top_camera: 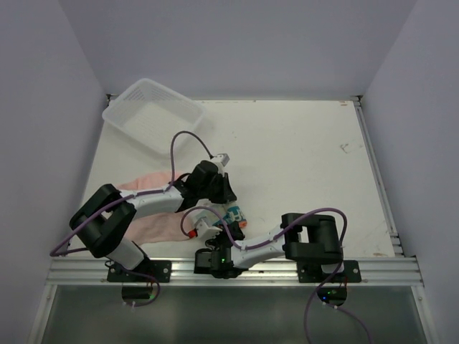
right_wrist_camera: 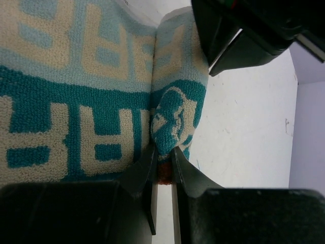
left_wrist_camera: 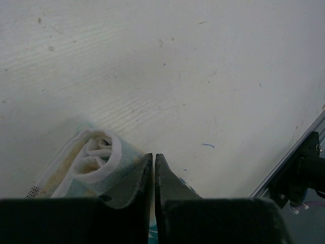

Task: Roll the towels
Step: Roll the towel

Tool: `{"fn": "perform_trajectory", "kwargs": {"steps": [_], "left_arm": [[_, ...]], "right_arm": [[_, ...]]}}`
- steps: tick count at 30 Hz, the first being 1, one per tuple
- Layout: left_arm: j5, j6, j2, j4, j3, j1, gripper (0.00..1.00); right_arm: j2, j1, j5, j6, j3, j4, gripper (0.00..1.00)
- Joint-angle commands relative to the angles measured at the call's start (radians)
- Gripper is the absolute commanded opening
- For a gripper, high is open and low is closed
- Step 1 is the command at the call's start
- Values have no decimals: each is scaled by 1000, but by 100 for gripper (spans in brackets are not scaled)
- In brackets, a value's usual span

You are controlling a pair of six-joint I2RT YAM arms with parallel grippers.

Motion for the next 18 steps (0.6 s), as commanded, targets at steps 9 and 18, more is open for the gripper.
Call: {"fn": "perform_trajectory", "kwargs": {"steps": [9, 18], "left_arm": [[-12, -20, -24, 96, -126, -3, 8], [-28, -27, -5, 115, -173, -1, 8]], "right_arm": [[18, 6, 3, 53, 24, -13, 3], [-25, 6, 45, 98, 3, -18, 26]]}}
